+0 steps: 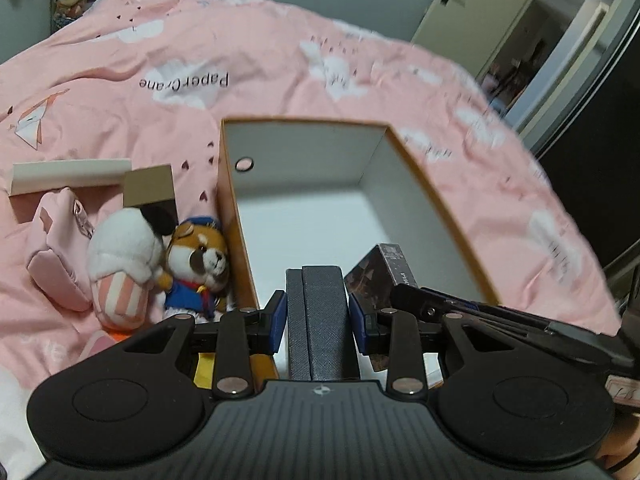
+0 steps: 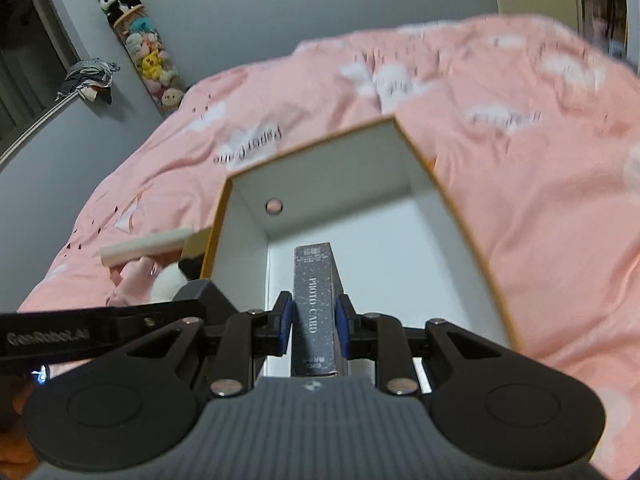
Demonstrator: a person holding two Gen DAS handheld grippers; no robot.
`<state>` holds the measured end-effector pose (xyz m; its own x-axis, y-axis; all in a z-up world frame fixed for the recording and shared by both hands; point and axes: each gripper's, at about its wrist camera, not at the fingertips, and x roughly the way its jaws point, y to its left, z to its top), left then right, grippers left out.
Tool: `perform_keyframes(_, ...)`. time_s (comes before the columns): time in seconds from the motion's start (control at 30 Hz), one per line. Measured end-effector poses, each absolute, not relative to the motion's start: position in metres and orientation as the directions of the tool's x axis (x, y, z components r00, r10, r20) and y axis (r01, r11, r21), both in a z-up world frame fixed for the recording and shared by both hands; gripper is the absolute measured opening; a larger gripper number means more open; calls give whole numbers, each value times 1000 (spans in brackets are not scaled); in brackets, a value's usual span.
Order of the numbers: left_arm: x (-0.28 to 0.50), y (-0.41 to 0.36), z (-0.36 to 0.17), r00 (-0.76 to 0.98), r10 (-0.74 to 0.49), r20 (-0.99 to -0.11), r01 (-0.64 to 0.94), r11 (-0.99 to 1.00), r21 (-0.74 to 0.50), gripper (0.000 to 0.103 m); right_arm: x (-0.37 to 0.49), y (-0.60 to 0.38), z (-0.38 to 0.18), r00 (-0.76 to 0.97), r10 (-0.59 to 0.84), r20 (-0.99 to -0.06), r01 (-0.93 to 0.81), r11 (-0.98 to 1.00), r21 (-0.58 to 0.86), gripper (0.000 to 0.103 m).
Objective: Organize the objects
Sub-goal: 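Carry the photo card box into the orange box while the left tool sets the gray box inside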
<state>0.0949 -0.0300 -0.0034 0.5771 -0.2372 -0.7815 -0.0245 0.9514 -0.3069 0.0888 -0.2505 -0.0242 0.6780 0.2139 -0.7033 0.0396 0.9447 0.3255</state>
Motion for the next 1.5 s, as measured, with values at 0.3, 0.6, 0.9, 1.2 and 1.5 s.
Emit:
perform_keyframes(0.3, 103, -49, -23, 476, -186, -860, -22, 975, -223, 37, 92, -253, -53, 614, 282, -737, 41, 921, 387, 24)
perform_keyframes(0.6, 107, -51, -31, 415, -188, -890, -11, 977, -211, 37, 94, -252, -59, 589, 287, -755, 26, 927, 373, 24)
perform_keyframes(0.9, 105, -42, -35, 407, -241, -881, -9, 964, -267, 43, 96, -248, -64, 546, 283, -788, 9, 939, 343, 24)
perform_keyframes(1.2, 89, -6, -11, 562, -346, -751, -21, 902, -431, 48, 100, -249, -63, 540, 259, -801, 12, 949, 315, 24)
perform_keyframes(1.5, 124, 6, -8, 536, -400, -744, 119, 908, -403, 39, 109, -248, -59, 542, 240, -805, 10, 956, 292, 24)
